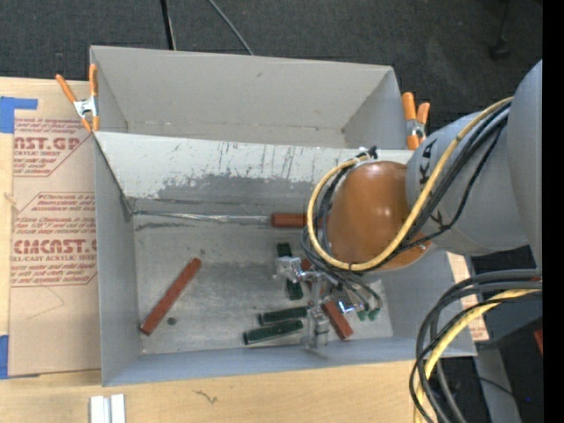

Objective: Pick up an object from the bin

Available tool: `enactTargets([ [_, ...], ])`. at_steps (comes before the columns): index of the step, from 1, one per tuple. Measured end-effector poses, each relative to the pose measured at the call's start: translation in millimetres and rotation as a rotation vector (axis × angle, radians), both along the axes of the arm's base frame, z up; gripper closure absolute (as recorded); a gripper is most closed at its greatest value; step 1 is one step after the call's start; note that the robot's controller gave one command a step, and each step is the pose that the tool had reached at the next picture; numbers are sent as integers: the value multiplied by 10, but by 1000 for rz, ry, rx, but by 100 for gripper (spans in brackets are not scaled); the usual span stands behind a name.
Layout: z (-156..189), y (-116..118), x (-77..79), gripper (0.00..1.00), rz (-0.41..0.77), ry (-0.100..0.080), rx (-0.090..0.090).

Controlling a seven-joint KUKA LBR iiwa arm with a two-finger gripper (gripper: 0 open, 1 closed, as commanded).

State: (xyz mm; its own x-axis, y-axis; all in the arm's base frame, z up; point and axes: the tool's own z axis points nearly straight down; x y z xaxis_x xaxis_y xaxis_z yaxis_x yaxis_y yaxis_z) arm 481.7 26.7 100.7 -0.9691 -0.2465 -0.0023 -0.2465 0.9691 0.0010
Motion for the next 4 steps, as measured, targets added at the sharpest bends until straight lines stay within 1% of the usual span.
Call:
enactTargets([
  [1, 99, 26, -9, 0, -122, 1, 0],
  [2, -313, -18, -8, 0, -226, -4, 1],
  [3, -308, -14, 7, 0, -226, -4, 1],
  [4, -317, -14, -8, 100, -226, 2, 0],
])
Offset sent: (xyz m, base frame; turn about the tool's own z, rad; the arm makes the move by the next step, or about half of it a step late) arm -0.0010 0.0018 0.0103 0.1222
